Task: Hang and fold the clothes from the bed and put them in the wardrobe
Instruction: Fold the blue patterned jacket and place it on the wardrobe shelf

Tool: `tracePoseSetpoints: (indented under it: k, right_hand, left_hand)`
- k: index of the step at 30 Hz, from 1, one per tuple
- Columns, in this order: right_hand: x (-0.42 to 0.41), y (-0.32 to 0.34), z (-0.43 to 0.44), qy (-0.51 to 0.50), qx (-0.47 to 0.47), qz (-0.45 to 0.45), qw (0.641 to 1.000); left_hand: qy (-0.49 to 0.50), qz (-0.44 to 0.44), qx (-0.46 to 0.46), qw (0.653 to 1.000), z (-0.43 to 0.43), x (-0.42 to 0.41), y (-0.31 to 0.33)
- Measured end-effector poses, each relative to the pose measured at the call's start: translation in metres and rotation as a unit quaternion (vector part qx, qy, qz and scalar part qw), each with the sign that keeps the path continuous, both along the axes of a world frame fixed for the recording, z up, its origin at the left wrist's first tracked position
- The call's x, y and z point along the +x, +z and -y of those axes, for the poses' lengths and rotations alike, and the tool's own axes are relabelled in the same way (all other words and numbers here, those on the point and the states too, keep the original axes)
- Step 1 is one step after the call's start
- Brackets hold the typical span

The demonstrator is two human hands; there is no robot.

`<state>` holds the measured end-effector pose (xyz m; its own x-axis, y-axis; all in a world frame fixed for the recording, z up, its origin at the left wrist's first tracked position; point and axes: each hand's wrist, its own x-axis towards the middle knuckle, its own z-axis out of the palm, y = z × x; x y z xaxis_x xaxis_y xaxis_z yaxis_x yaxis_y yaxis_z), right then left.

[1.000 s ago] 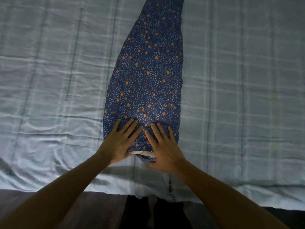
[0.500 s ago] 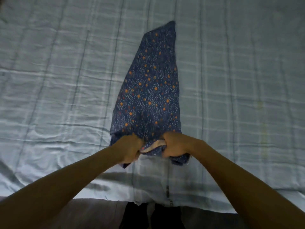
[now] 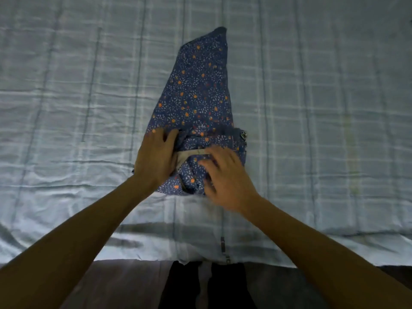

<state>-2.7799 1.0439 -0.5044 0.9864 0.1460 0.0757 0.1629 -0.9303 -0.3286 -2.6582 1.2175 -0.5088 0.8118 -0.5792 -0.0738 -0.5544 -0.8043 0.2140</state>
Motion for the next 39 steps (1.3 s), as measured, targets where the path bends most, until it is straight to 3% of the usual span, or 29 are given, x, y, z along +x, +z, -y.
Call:
tracePoseSetpoints:
  k: [4, 6, 8, 9, 13, 15, 17, 20, 24, 27, 29, 30, 31, 33, 34, 36, 39]
  right_hand:
    - [-0.018, -0.04, -0.011, 0.042, -0.103, -0.163, 0.98]
    - [-0.001, -0.049, -0.01, 0.043, -0.092, -0.198, 0.975]
    - [0.019, -0.05, -0.008, 0.046, -0.069, -0.212, 0.974]
    - [0.027, -0.05, -0.006, 0.048, -0.056, -0.21, 0.975]
    - [0.025, -0.039, -0.002, 0.001, -0.002, -0.204, 0.979]
    - [0.012, -0.036, -0.006, -0.021, -0.059, -0.105, 0.992]
    - [0.002, -0.043, -0.009, -0.019, -0.114, -0.063, 0.991]
    - [0.015, -0.038, -0.007, -0.069, -0.102, -0.126, 0.984]
    - [0.032, 0.006, 0.008, -0.039, -0.004, -0.231, 0.972]
    - [0.041, 0.049, 0.027, 0.014, 0.071, -0.412, 0.908]
    - [0.05, 0.065, 0.036, -0.026, 0.079, -0.454, 0.887]
    - [0.055, 0.067, 0.04, -0.068, 0.062, -0.397, 0.913]
    - [0.06, 0.064, 0.044, -0.112, 0.029, -0.28, 0.953]
    - [0.063, 0.049, 0.049, -0.158, -0.026, -0.081, 0.984]
    - [0.061, 0.039, 0.048, -0.152, -0.021, -0.038, 0.987]
    - [0.05, 0.017, 0.04, -0.078, -0.02, -0.052, 0.995]
    - [0.024, -0.015, 0.023, 0.007, -0.082, -0.148, 0.986]
  left_hand:
    - [0.007, 0.083, -0.088, 0.993, -0.01, -0.025, -0.006]
    - [-0.128, 0.106, -0.127, 0.978, -0.018, -0.046, -0.014]
    - [-0.267, 0.086, -0.088, 0.956, -0.031, -0.066, -0.028]
    - [-0.287, 0.079, -0.047, 0.954, -0.037, -0.07, -0.037]
    - [-0.2, 0.031, 0.053, 0.978, -0.033, -0.051, -0.057]
    - [-0.185, 0.014, 0.095, 0.978, -0.02, -0.035, -0.058]
    - [-0.172, -0.013, 0.118, 0.978, -0.009, -0.029, -0.057]
    - [-0.167, -0.039, 0.073, 0.982, -0.005, -0.028, -0.054]
    - [-0.068, -0.226, 0.008, 0.972, 0.005, -0.021, -0.012]
    - [-0.065, -0.462, 0.086, 0.88, 0.019, -0.003, 0.037]
    - [-0.042, -0.511, 0.09, 0.854, 0.02, 0.014, 0.056]
    - [-0.022, -0.486, 0.056, 0.872, 0.019, 0.022, 0.058]
    - [-0.003, -0.407, 0.011, 0.913, 0.016, 0.03, 0.051]
    - [0.015, -0.139, -0.063, 0.988, 0.008, 0.041, 0.034]
    - [0.013, -0.023, -0.088, 0.996, 0.003, 0.041, 0.024]
    - [-0.021, 0.059, -0.118, 0.991, -0.004, 0.028, 0.009]
    - [-0.133, 0.013, -0.038, 0.99, -0.014, -0.01, -0.024]
